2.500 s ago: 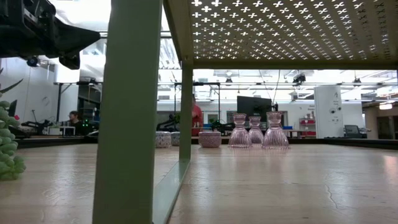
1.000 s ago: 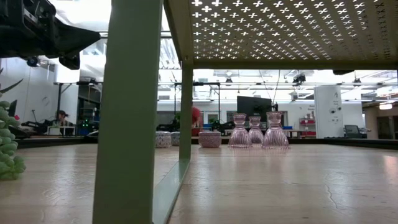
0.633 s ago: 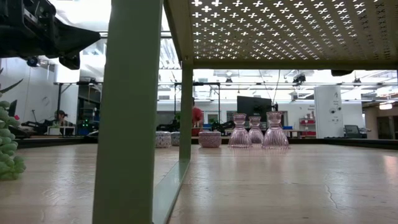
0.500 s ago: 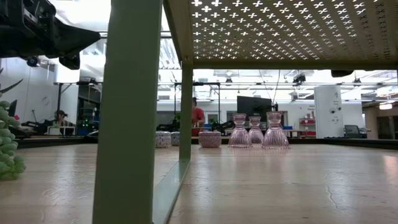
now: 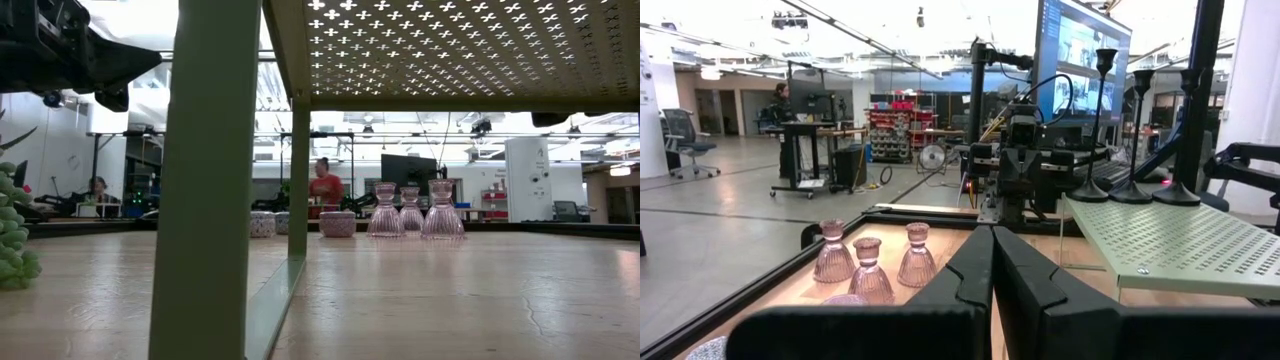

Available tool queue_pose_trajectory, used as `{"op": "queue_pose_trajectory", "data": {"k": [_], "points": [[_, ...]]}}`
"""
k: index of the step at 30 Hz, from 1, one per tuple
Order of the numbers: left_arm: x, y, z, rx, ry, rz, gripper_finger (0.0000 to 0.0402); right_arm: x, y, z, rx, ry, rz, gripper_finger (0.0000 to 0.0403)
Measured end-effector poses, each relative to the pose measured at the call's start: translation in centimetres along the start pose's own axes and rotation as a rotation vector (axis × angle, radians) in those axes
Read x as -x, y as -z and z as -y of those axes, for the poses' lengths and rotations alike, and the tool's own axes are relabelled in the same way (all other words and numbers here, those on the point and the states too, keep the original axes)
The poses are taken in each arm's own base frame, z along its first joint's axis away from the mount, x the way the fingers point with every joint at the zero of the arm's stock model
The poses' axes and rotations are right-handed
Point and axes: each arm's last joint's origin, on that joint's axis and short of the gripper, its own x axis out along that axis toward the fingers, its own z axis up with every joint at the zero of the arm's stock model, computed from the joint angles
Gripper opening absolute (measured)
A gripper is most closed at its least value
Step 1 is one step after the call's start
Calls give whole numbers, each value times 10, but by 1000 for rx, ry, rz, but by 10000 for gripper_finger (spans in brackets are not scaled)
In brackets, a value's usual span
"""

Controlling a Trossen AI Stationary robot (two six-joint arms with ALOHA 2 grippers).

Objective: Pick & Place candle stick holders
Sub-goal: Put the middle pink glass candle holder on the shelf

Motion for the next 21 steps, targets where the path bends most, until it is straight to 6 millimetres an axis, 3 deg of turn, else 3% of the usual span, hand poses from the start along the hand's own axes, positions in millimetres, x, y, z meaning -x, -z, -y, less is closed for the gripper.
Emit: {"op": "queue_pose_trajectory", "data": {"k": [21], "points": [[0,-2,0,-11,-1,15,12,0,0,0,0,2,-1,9]]}}
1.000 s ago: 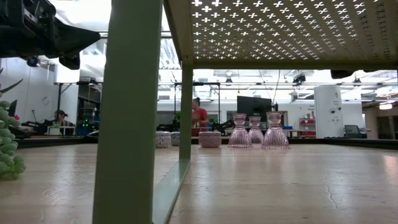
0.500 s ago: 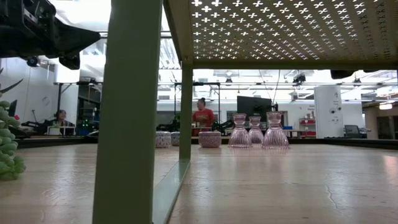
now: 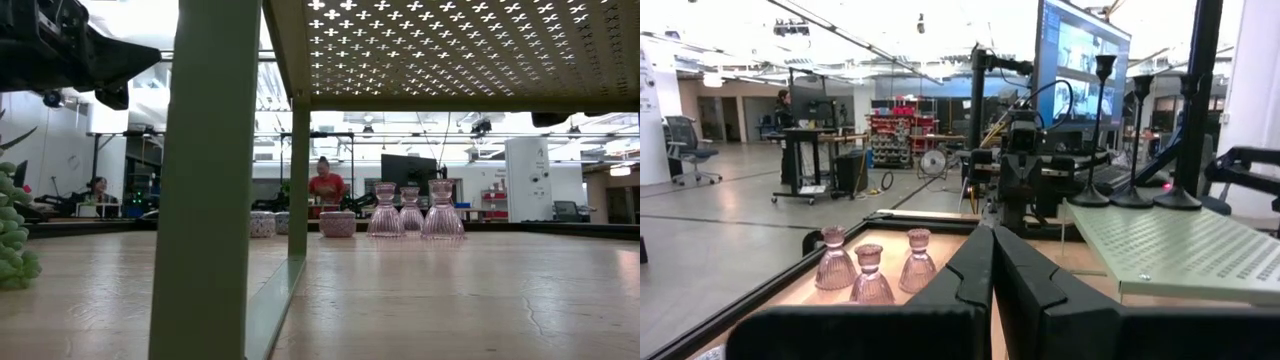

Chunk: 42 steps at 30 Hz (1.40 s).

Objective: Pick & Place candle stick holders
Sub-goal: Put the middle pink glass candle holder on the shelf

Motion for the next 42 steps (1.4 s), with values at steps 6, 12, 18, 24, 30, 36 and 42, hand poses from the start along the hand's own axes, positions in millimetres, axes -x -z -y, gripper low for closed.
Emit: {"op": "queue_pose_trajectory", "data": {"k": [6,12,18,24,30,36,42], "points": [[0,7,0,27,7,-73,12,0,0,0,0,0,0,9],[0,8,0,25,7,-78,12,0,0,0,0,-1,0,9],[0,8,0,26,7,-78,12,0,0,0,0,-1,0,9],[0,8,0,27,7,-78,12,0,0,0,0,-1,0,9],[0,-13,-1,193,-15,126,12,0,0,0,0,-1,-1,9],[4,-30,-4,251,-16,305,12,0,0,0,0,-2,-1,9],[10,-45,-8,295,-36,460,12,0,0,0,0,-2,-1,9]]}}
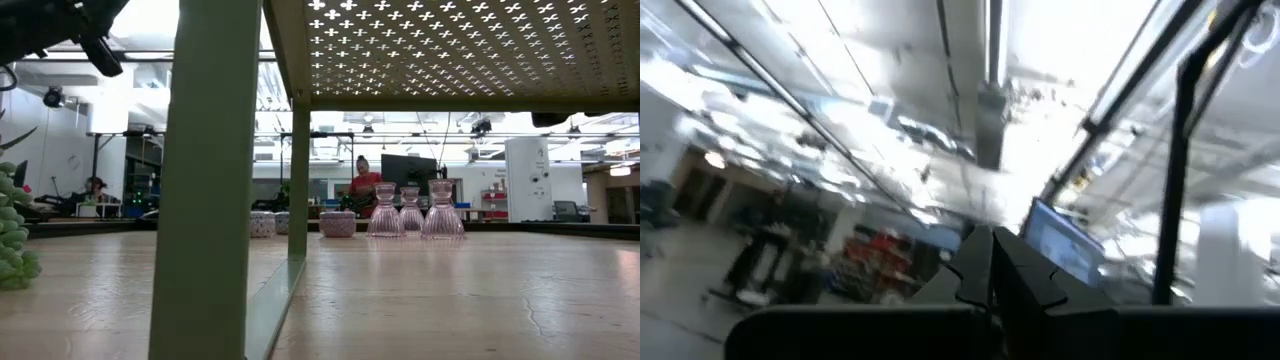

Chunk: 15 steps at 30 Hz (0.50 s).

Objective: Pick & Place candle stick holders
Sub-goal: Put the middle pink glass candle holder on the shelf

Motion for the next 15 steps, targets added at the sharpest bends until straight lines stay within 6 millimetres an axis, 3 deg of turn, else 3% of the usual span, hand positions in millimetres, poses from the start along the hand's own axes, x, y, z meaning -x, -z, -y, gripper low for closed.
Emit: {"op": "queue_pose_trajectory", "data": {"k": [8,15], "points": [[-9,10,4,73,12,-101,12,0,0,0,0,0,0,8],[-60,14,22,-25,-30,-286,12,0,0,0,0,0,0,8]]}}
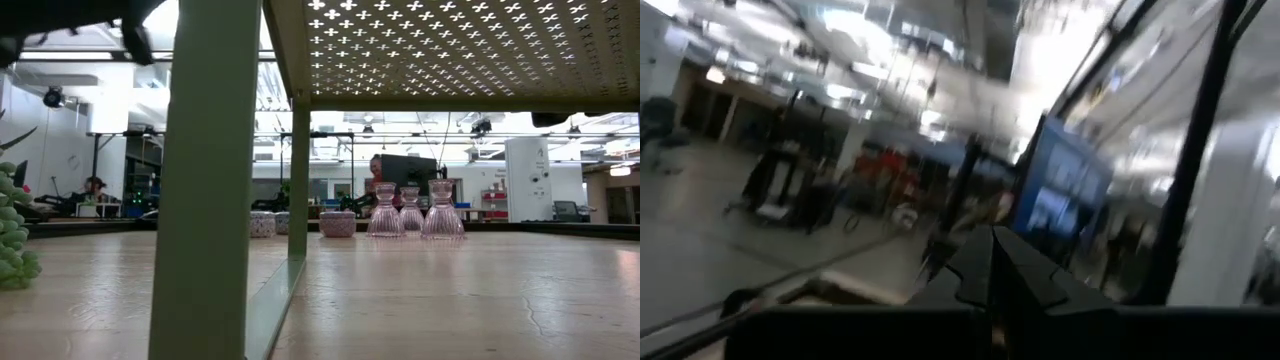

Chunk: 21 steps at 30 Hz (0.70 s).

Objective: Pick & Place candle stick holders
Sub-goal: Put the middle pink glass candle holder on the shelf

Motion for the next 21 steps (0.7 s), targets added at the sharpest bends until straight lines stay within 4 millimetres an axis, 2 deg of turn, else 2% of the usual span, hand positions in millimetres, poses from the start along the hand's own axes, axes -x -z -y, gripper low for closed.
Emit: {"op": "queue_pose_trajectory", "data": {"k": [4,9,12,14,16,21], "points": [[-42,-7,10,-115,-67,-164,12,0,0,0,0,0,0,8],[-93,-20,10,-234,-152,-352,12,0,0,0,0,1,1,8],[-116,-17,2,-285,-189,-490,12,0,0,0,0,0,1,8],[-136,-28,-3,-258,-237,-461,12,0,0,0,0,-1,3,8],[-150,-30,-11,-247,-274,-481,12,0,0,0,0,0,2,8],[-181,-25,-28,-291,-218,-594,12,0,0,0,0,0,0,8]]}}
